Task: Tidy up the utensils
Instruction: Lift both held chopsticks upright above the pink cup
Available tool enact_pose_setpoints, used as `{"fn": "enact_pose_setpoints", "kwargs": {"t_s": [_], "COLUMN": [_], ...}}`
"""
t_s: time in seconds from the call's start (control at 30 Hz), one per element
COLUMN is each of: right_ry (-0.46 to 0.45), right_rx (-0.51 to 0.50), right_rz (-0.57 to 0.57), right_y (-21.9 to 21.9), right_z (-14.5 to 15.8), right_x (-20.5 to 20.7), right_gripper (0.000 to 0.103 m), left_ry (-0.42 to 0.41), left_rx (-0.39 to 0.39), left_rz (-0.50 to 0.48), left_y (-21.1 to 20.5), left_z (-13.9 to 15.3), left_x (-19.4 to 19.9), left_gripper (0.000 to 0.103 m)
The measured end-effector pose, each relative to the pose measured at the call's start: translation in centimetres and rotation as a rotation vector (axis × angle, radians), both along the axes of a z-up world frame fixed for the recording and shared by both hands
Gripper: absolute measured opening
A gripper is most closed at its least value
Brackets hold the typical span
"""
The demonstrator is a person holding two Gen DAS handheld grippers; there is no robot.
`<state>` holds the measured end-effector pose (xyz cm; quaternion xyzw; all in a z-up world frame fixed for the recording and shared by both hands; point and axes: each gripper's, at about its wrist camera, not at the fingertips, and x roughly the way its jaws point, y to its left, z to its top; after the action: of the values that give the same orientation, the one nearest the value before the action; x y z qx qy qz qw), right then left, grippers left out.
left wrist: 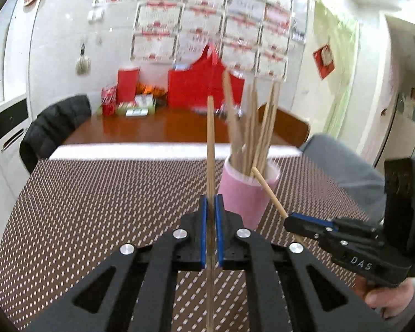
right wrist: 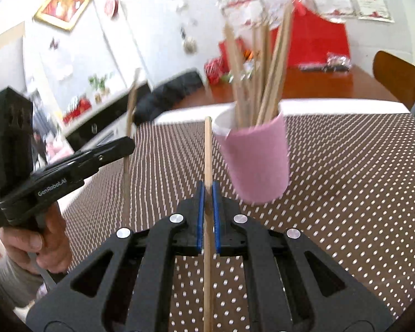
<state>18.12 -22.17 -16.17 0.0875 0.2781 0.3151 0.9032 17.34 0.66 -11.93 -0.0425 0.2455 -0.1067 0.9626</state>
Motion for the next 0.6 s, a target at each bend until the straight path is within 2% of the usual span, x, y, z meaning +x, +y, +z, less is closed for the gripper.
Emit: {"fn": "enact_pose_setpoints", "kwargs": {"t_s": [0.3, 0.6], "right_ry": [-0.211, -0.301], "right_rx": [0.12, 0.226], "right_rz": [-0.134, -0.173], "right_y": [-2.6, -3.4], "right_z": [5.2, 9.8], "right_x": [-0.2, 5.2], "right_gripper": [0.006, 0.006], "left_ry": [-0.143, -0.262], "left_rx": [-0.038, -0.133], "left_rz": [-0.06, -0.102], "left_y": [-1.7, -1.7], "left_z": [3.9, 7.8], "left_x": [1.2, 4.5], "left_gripper": [0.006, 0.006]}}
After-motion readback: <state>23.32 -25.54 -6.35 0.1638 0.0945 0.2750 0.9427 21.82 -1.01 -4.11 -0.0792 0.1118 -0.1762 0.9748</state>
